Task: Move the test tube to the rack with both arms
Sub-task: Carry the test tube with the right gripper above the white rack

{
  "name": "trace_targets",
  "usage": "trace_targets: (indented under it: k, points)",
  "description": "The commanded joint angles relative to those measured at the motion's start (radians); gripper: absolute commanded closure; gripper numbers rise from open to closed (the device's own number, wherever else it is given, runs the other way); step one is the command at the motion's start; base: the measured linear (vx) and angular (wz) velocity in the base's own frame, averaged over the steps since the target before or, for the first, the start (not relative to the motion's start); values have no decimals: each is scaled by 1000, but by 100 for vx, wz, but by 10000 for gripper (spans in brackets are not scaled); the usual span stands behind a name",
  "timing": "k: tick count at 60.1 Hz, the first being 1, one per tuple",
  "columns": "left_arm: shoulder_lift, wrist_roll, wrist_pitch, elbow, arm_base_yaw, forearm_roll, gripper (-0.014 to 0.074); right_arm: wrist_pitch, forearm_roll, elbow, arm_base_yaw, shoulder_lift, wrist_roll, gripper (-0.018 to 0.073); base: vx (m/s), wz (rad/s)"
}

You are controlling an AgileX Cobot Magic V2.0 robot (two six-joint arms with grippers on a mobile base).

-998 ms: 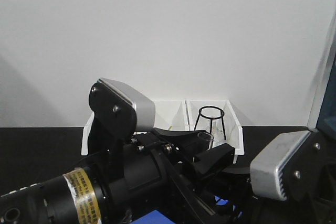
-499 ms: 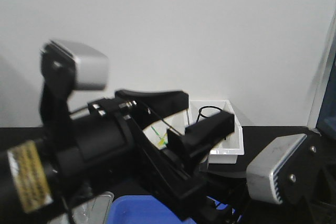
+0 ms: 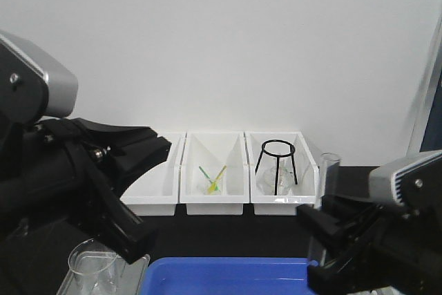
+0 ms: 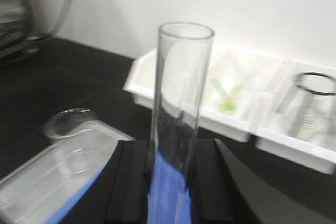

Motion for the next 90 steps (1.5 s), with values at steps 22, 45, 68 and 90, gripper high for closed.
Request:
trace_targets:
  k: [22,45,68,90]
  points:
    - [-41,-102,-114,170,135,9,605,-516,-138,261,-555,-184,-85,567,0,0]
    - [-40,-102,-161,210,135,10,604,-728,168,305,-577,15,-376,567,0,0]
    - [-40,-100,-163,210,135,18,604,-917,247,305,-577,229,-360,567,0,0]
    - [-40,-99,-176,210,135,18,603,-893,245,305,-577,302,-352,567,0,0]
